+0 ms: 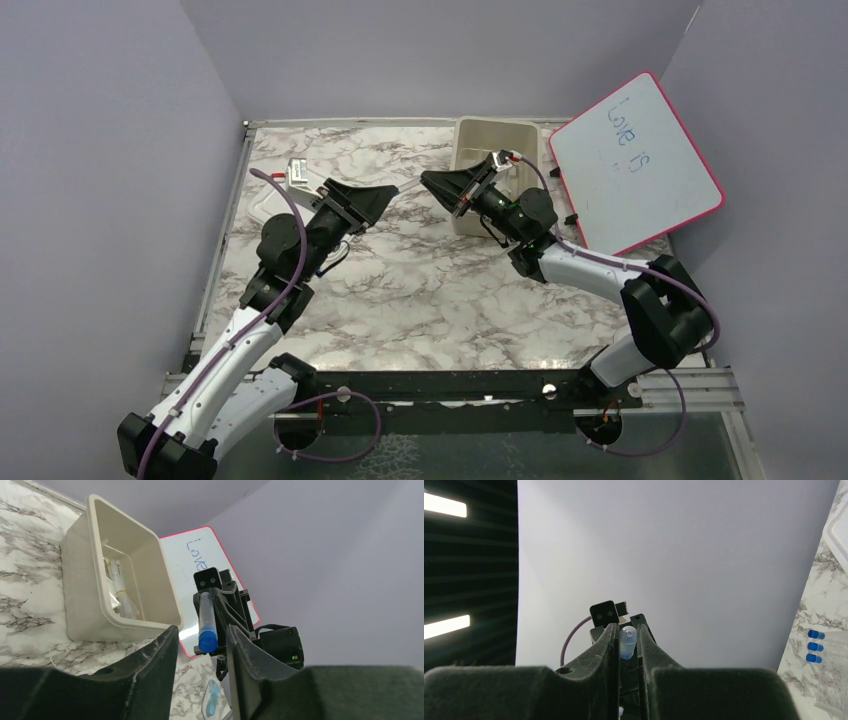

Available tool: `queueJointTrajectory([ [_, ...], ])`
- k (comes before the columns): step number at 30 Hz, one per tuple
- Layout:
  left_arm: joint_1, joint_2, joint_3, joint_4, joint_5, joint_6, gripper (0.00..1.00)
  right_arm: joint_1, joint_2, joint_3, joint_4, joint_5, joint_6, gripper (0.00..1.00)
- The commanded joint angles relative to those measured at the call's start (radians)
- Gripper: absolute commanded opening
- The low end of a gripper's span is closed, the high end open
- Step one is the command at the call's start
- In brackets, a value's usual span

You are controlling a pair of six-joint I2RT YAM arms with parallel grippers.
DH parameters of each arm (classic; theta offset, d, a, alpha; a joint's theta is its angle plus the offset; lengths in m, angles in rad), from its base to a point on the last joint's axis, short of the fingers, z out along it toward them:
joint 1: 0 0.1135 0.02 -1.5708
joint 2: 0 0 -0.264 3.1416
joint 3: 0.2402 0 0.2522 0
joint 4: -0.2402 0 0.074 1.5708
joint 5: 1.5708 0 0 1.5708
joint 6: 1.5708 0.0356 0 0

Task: Organize the chemistry lab equipment

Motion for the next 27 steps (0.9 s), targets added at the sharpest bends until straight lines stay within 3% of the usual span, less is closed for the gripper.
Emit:
queueJointTrajectory([
  [1, 0.001, 0.006, -0.016, 0.058, 0.016, -0.001, 0.38, -0.004, 0.020, 0.007, 0.025, 0.042, 0.011, 0.12],
  [12, 0.001, 0.049, 0.007, 0.050, 0.081, 0.027, 0.35, -0.004, 0.032, 0.008, 0.012, 0.039, 0.004, 0.12],
  [19, 0.001, 0.046, 0.017, 0.038, 0.068, 0.050, 0.18, -0.004, 0.034, 0.006, -0.003, 0.032, -0.003, 0.12],
  [22, 0.001, 0.044, 0.021, 0.025, 0.053, 0.064, 0.19, -0.004, 0.033, 0.000, -0.006, 0.030, -0.007, 0.12],
  [27, 0.001, 0.046, 0.025, 0.015, 0.039, 0.084, 0.30, -0.004, 0.031, -0.006, -0.011, 0.022, -0.015, 0.12],
])
